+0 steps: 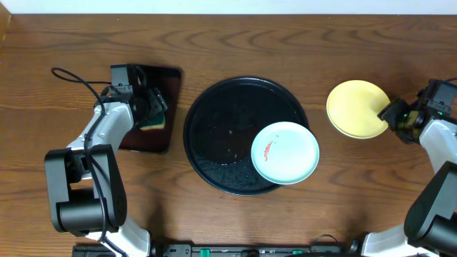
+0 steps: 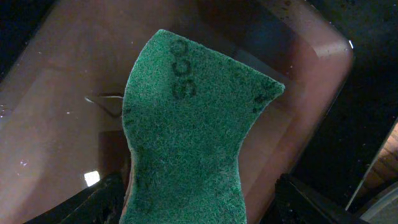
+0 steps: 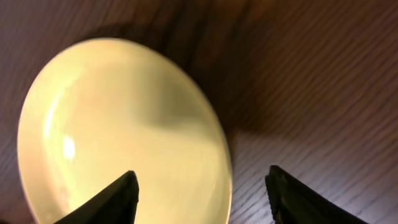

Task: Clean dirty plates on tray and stack at the side
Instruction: 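Release the yellow plate and move the right gripper to the sauce-stained plate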

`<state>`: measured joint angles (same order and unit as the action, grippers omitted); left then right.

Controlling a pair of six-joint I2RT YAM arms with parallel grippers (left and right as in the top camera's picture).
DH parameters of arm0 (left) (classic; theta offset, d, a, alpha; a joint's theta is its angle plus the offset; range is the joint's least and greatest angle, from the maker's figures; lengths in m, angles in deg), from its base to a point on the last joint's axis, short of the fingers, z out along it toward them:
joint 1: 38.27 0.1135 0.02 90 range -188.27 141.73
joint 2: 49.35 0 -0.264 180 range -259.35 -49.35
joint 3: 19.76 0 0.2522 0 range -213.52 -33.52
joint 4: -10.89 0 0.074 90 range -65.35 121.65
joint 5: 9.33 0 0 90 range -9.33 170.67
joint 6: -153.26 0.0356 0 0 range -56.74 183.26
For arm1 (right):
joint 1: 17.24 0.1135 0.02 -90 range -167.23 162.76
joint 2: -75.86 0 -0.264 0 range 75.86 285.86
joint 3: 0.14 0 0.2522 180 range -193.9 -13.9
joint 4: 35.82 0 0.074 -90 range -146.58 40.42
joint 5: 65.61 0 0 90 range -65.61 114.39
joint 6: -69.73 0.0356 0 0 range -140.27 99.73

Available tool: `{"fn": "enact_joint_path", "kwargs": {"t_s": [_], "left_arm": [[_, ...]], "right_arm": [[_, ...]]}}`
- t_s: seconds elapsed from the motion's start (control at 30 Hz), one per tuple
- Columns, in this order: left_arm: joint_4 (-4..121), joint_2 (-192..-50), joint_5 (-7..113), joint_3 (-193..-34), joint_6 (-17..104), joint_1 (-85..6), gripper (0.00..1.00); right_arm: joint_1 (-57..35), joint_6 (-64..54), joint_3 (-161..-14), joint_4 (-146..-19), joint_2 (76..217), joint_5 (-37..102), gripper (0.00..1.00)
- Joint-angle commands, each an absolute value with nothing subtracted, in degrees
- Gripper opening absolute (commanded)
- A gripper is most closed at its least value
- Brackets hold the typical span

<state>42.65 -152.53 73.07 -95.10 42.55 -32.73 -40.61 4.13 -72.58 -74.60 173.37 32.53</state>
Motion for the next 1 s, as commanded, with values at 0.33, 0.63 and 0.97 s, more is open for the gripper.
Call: {"fn": "enact_joint_path", "kwargs": {"t_s": [0.33,0.63,0.97], "left_arm": [[42.8,-152.4,72.7,-95.3,43.1,-32.4,0.79],[42.8,-152.4,72.7,-95.3,43.1,-32.4,0.79],[42.8,-152.4,72.7,-95.3,43.1,-32.4,0.79]], "right_arm": [[-33.6,3.3,-75.6,-98.3,146.1,39.9,0.94],[-25.3,15.7,-75.5,-115.9,138.9,28.7,0.99],[-21.0,17.8,-71.5,-115.0,134.3,28.9,0.99]]}}
